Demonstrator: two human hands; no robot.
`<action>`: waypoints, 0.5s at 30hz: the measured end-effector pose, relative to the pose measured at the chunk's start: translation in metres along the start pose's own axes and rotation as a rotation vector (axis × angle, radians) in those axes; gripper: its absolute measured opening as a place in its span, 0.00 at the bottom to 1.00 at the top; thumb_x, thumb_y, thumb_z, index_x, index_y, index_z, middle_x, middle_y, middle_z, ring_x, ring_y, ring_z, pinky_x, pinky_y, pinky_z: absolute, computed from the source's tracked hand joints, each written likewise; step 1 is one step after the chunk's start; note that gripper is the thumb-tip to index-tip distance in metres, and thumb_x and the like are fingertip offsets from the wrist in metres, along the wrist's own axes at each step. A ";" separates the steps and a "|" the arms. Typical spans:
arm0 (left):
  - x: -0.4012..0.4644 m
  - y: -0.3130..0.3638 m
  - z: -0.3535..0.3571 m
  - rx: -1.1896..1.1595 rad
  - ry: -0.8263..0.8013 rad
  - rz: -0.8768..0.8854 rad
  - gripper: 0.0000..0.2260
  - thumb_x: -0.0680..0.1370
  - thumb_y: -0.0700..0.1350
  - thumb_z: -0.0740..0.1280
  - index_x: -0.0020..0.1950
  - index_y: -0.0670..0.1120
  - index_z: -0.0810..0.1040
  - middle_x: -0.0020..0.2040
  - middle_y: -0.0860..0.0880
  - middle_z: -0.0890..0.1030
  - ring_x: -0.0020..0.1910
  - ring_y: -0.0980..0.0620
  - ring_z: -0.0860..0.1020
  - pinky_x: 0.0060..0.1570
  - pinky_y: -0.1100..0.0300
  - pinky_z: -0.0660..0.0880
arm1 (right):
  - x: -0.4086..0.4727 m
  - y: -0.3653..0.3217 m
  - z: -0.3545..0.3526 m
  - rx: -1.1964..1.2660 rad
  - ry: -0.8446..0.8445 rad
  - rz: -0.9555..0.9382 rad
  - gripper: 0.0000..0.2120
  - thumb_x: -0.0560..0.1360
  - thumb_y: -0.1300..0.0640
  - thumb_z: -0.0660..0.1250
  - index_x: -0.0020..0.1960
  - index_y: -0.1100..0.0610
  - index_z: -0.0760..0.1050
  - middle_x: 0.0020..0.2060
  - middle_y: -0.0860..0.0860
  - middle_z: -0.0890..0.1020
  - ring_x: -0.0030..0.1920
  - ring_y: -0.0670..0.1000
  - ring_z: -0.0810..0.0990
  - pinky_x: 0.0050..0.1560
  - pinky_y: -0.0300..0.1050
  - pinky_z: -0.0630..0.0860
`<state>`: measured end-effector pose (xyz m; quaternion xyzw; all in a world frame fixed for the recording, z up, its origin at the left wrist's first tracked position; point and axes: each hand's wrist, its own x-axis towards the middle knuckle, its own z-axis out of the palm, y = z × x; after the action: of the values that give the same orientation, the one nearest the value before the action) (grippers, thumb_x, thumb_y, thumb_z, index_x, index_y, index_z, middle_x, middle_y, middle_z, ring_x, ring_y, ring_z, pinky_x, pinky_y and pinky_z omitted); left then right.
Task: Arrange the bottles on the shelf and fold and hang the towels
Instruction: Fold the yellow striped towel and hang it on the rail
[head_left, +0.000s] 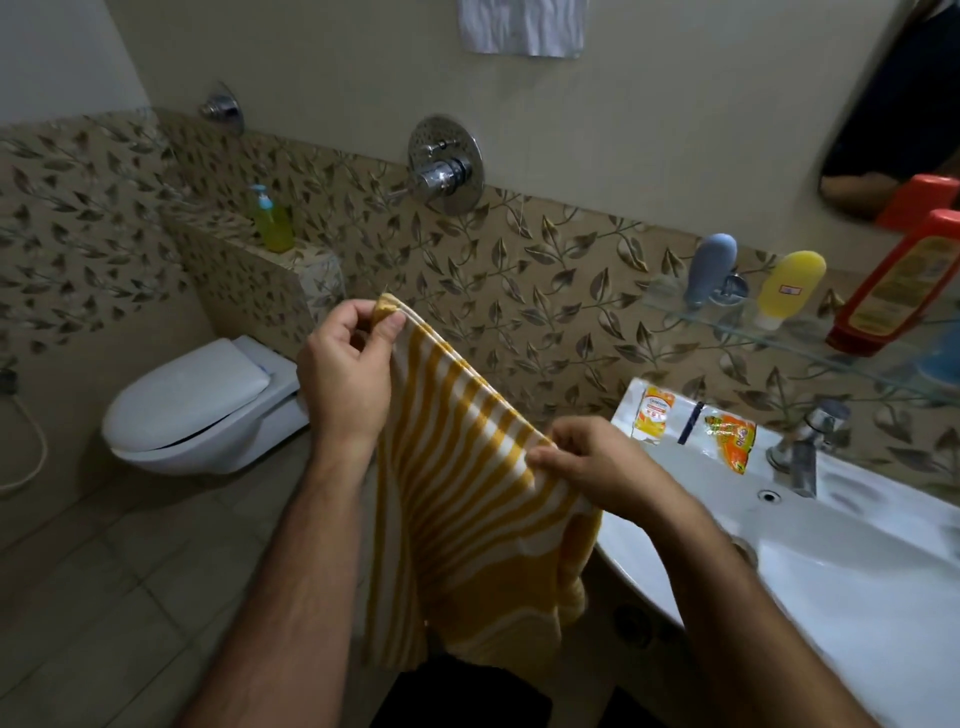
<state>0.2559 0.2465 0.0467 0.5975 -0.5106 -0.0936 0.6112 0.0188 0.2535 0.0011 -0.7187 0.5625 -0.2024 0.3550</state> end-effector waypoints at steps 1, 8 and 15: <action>0.002 0.002 0.000 -0.029 -0.008 0.019 0.01 0.77 0.47 0.70 0.46 0.51 0.80 0.38 0.60 0.79 0.38 0.63 0.77 0.37 0.71 0.71 | -0.002 0.003 0.002 0.189 -0.100 0.039 0.11 0.77 0.51 0.70 0.37 0.52 0.74 0.31 0.45 0.76 0.33 0.45 0.74 0.32 0.39 0.69; 0.001 0.008 0.005 -0.062 -0.101 0.068 0.01 0.76 0.46 0.71 0.46 0.50 0.80 0.39 0.58 0.81 0.39 0.61 0.78 0.40 0.71 0.73 | 0.007 0.028 0.028 0.517 -0.195 0.207 0.06 0.71 0.54 0.76 0.39 0.52 0.80 0.39 0.51 0.84 0.45 0.52 0.81 0.52 0.53 0.77; 0.007 -0.006 -0.010 -0.029 -0.077 0.015 0.02 0.76 0.48 0.70 0.47 0.52 0.80 0.42 0.56 0.81 0.43 0.56 0.80 0.43 0.61 0.77 | -0.002 0.020 0.020 0.304 0.217 0.081 0.11 0.70 0.51 0.76 0.34 0.51 0.77 0.35 0.49 0.80 0.39 0.49 0.78 0.39 0.45 0.72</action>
<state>0.2695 0.2460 0.0481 0.5805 -0.5370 -0.1195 0.6003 0.0190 0.2584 -0.0265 -0.6077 0.5889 -0.3467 0.4045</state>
